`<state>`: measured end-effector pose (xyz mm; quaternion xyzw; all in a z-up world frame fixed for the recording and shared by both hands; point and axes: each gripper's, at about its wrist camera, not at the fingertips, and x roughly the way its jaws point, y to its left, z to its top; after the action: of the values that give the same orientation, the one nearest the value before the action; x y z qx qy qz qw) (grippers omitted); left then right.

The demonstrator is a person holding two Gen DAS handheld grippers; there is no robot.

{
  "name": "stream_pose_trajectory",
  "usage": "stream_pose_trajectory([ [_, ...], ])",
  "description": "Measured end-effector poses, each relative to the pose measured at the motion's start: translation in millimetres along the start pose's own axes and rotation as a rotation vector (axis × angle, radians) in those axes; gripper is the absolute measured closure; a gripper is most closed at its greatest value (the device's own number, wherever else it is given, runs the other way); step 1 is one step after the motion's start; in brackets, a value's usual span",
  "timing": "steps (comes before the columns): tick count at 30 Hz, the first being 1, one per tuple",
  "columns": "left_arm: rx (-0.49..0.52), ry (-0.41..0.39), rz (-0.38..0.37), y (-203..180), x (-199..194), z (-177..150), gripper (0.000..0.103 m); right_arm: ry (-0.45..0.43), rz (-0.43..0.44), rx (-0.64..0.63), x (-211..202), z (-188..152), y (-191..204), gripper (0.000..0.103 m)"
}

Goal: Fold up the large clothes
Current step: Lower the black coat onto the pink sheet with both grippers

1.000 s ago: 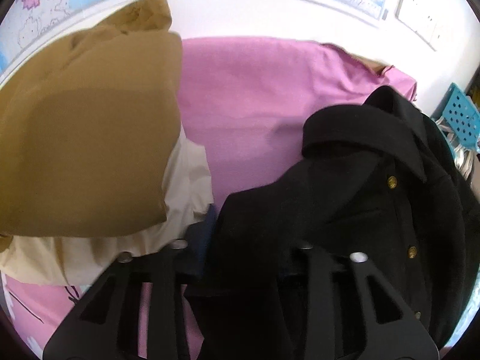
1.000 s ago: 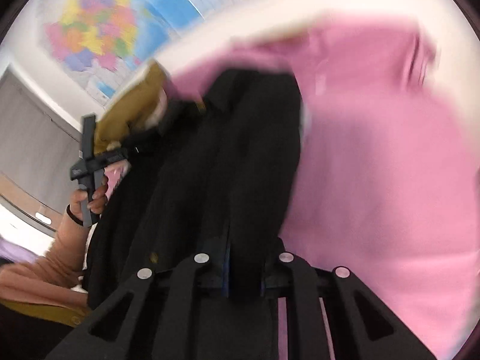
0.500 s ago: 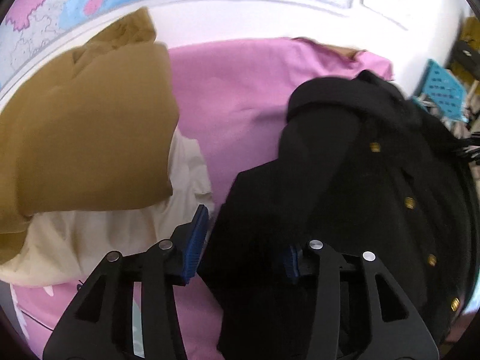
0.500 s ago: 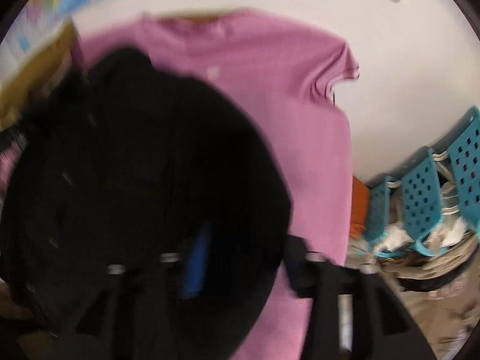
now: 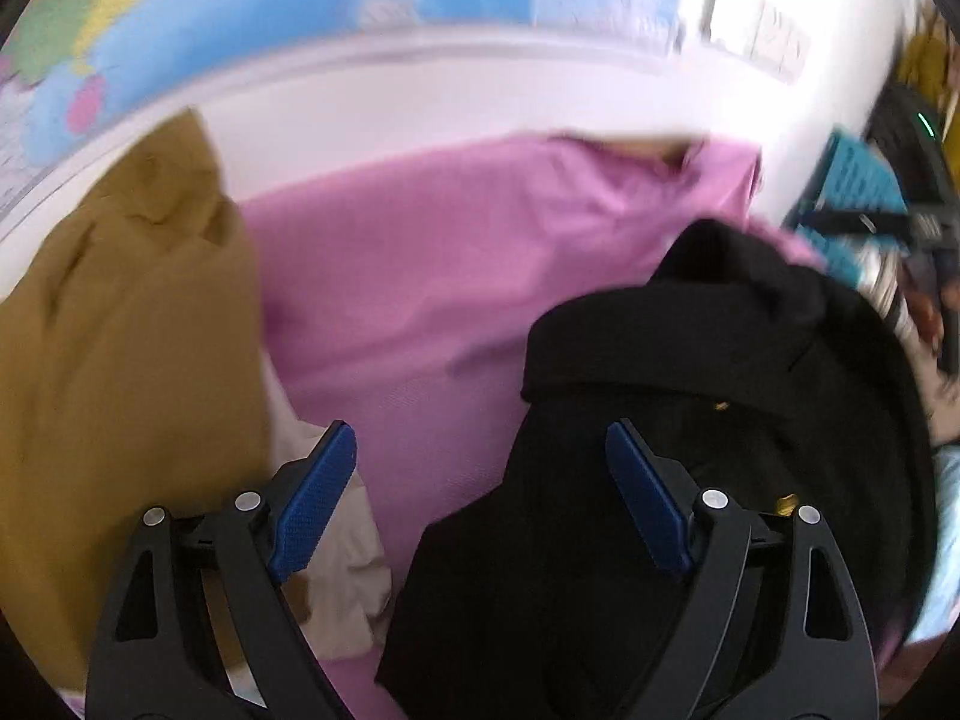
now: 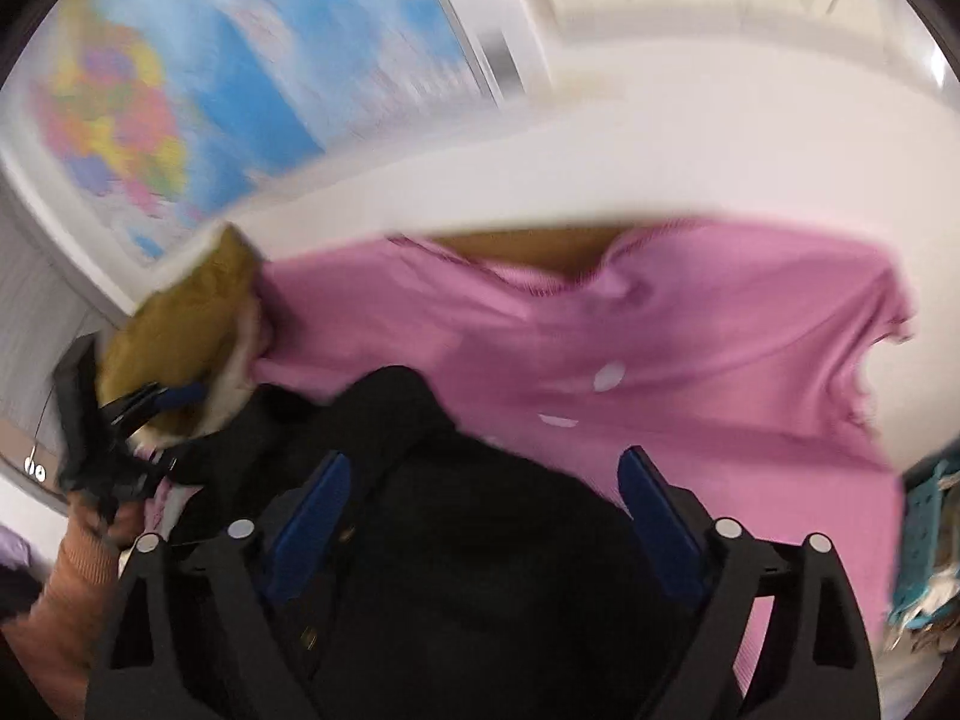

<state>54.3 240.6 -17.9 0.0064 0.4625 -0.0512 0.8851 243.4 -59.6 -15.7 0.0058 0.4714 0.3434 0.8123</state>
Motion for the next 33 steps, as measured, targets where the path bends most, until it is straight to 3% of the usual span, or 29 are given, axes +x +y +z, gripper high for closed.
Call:
stream_pose_trajectory([
  [2, 0.054, 0.037, -0.025, -11, 11, -2, 0.014, 0.100, 0.061, 0.077, 39, 4, -10, 0.014],
  [5, 0.108, 0.071, -0.078, -25, 19, -8, 0.012, 0.156, 0.171, 0.097, 55, -9, -13, 0.013],
  [6, 0.125, 0.089, -0.088, -30, 24, -11, 0.012, 0.149, 0.204, 0.074, 54, -15, -12, 0.017],
  [7, 0.146, 0.123, -0.095, -36, 32, -15, 0.016, 0.145, 0.246, 0.059, 53, -20, -12, 0.038],
  [8, 0.160, 0.147, -0.091, -40, 39, -19, 0.022, 0.157, 0.308, 0.054, 53, -24, -11, 0.054],
  [9, 0.174, 0.173, -0.079, -44, 47, -23, 0.034, 0.164, 0.327, 0.045, 52, -28, -9, 0.085],
  [10, 0.178, 0.176, -0.068, -46, 52, -26, 0.035, 0.169, 0.303, -0.001, 51, -32, -3, 0.097],
  [11, 0.179, 0.152, -0.067, -47, 51, -25, 0.039, 0.167, 0.278, -0.070, 48, -35, 6, 0.098],
  [13, 0.162, 0.125, -0.027, -46, 48, -20, 0.075, 0.138, 0.240, -0.140, 40, -40, 21, 0.099],
  [16, 0.125, 0.090, -0.006, -42, 41, -9, 0.087, 0.022, 0.239, -0.180, 12, -32, 30, 0.100],
  [20, 0.084, -0.072, 0.028, -37, 13, 6, 0.091, -0.117, 0.238, -0.208, -22, -20, 29, 0.100],
  [23, 0.137, -0.132, 0.044, -46, 5, 0, 0.091, -0.029, 0.309, -0.207, -8, -26, 17, 0.095],
  [26, 0.253, -0.038, 0.044, -57, 23, -20, 0.085, 0.073, 0.235, -0.268, 10, -37, 13, 0.086],
  [28, 0.298, 0.022, 0.046, -59, 33, -34, 0.075, 0.070, 0.219, -0.232, 13, -35, 8, 0.059],
  [29, 0.303, 0.029, 0.058, -59, 36, -37, 0.073, 0.028, 0.236, -0.176, 8, -31, -3, 0.049],
  [30, 0.300, 0.033, 0.054, -58, 35, -39, 0.065, -0.005, 0.252, -0.127, 6, -25, -9, 0.031],
  [32, 0.287, 0.019, 0.035, -56, 30, -38, 0.049, -0.111, 0.286, -0.058, 5, -14, -20, 0.027],
  [33, 0.271, 0.009, 0.018, -54, 26, -39, 0.034, -0.123, 0.282, -0.020, 10, -6, -23, 0.022],
])
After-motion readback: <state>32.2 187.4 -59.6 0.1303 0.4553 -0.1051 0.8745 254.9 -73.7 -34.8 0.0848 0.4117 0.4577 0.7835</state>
